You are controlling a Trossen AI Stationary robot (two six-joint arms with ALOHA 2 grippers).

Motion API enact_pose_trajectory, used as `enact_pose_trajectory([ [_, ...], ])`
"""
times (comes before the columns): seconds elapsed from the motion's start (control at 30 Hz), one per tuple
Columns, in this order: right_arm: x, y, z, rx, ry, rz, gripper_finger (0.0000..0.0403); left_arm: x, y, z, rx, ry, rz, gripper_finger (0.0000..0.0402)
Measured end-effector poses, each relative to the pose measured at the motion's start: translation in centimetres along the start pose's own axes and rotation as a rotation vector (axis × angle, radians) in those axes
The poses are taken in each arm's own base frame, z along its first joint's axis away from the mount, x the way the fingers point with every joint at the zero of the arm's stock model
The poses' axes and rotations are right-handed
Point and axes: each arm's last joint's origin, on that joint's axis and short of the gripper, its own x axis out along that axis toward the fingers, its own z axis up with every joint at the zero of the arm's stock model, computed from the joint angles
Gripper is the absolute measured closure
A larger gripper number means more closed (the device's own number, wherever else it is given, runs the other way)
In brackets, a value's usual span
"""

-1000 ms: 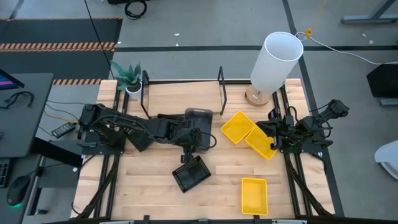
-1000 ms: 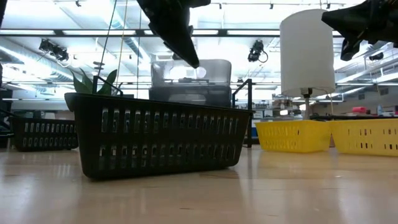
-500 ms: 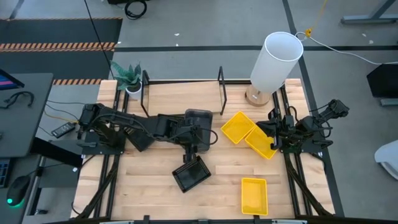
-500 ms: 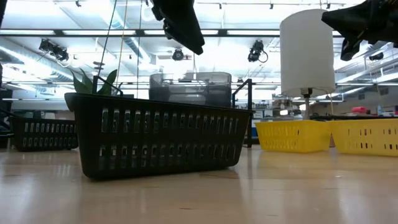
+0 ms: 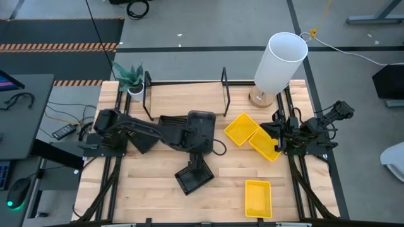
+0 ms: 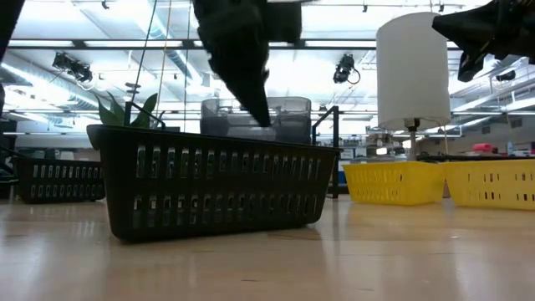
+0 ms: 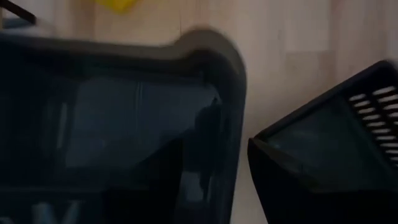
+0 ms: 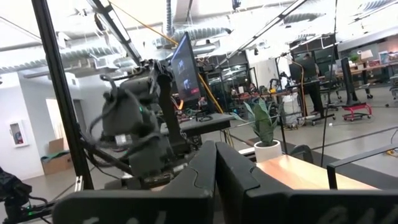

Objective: Stack baskets on shelf by color
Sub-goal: Put the stacked black bin on the shelf

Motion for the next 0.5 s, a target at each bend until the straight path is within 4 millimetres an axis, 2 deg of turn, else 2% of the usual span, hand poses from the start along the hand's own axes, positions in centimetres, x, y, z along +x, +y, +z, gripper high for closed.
enact_pose_trajectory([
  [0.2,0.0,0.0,0.0,0.001,-0.001,0.0,0.0387,2.2,-0.3,-0.5,0.014,0.072,0.008,0.0214],
  [0.5,0.0,0.0,0.0,0.001,-0.002,0.0,0.0387,2.3,-0.3,-0.8,0.023,0.1,0.023,0.0275],
])
